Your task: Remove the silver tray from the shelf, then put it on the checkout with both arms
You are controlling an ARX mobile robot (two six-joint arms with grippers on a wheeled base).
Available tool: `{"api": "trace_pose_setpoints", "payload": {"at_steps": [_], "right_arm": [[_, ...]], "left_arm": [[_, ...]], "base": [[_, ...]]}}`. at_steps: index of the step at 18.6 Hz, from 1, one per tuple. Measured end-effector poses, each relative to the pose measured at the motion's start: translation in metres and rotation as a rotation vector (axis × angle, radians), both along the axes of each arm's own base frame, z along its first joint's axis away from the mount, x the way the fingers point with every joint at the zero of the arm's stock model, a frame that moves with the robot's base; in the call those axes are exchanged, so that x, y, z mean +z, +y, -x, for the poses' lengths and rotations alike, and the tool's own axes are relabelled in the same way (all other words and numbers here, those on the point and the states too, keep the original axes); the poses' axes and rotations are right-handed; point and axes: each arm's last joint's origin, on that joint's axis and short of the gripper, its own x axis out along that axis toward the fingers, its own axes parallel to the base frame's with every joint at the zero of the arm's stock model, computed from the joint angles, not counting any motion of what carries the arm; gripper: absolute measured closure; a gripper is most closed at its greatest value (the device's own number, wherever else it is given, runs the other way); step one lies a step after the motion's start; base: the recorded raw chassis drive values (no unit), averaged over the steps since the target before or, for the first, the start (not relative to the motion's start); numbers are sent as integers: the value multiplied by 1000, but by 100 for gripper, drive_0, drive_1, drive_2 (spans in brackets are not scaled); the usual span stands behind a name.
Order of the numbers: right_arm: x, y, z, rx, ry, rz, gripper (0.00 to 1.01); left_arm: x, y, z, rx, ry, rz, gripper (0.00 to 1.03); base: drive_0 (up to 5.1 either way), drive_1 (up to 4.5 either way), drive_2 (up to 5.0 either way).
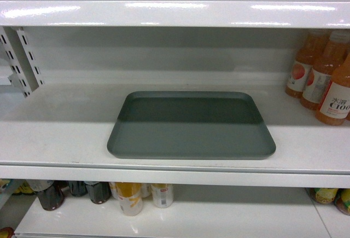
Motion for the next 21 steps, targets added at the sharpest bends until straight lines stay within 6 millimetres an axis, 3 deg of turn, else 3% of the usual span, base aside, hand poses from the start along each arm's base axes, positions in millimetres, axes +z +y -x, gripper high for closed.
{"api": "trace_pose_setpoints", "payload": {"at_steps": [21], "right_arm": [[0, 0, 0, 0, 0, 0, 3]], "left_arm": [[0, 0, 0, 0, 0, 0, 5]], "base": [[0, 0, 0]]}}
